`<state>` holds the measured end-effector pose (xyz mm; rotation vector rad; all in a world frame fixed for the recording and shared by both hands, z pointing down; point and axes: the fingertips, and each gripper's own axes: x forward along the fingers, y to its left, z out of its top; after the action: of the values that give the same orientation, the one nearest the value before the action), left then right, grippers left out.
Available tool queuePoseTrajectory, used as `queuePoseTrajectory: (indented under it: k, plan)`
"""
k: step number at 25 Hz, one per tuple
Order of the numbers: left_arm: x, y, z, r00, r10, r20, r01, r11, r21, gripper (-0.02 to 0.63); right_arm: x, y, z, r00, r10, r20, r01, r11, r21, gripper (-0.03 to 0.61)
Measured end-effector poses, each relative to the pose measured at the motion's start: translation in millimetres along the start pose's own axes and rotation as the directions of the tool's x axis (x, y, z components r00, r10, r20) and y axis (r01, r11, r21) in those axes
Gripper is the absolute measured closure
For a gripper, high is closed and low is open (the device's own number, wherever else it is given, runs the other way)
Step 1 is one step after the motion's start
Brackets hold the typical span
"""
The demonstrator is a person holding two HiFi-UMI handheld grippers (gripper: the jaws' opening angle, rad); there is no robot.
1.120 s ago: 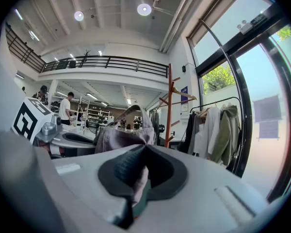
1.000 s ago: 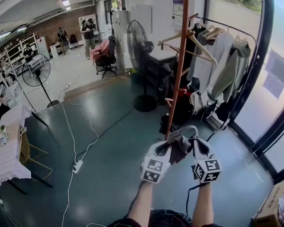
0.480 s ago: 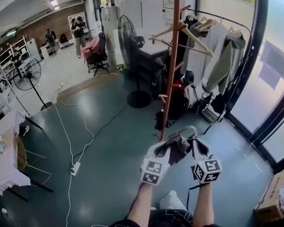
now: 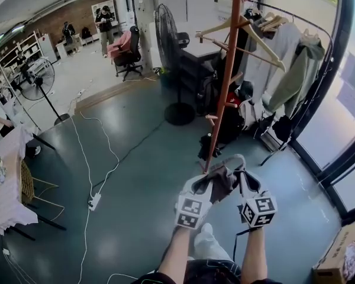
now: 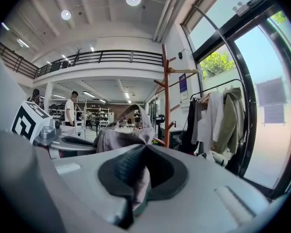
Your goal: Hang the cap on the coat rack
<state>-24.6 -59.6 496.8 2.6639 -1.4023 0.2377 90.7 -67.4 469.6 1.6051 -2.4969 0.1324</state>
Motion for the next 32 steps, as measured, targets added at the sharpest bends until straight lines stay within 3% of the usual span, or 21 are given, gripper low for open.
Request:
queuePoseTrajectory:
  k: [10, 17, 23, 32]
  plan:
    - [63, 52, -1, 0.996, 0.075, -0.052, -0.077, 0.997, -0.027, 0.580, 88, -28, -5, 0.997, 0.076, -0.030, -0.075, 0.996, 0.040, 0.569]
    - [131, 56, 14, 0.993, 0.092, -0.071, -0.092, 0.996, 0.004, 0.579, 137, -89, 3, 0.995, 0.096, -0.005, -0.095, 0.992, 0.086, 0.569]
    - [165, 73, 12, 0.988, 0.126, -0.092, -0.127, 0.992, -0.006, 0.579, 172, -104, 5, 0.989, 0.150, 0.010, -0.150, 0.985, 0.091, 0.569]
    - [202, 86, 23, 0.988, 0.121, -0.095, -0.121, 0.993, 0.006, 0.579, 209, -129, 13, 0.987, 0.157, 0.033, -0.160, 0.979, 0.124, 0.569]
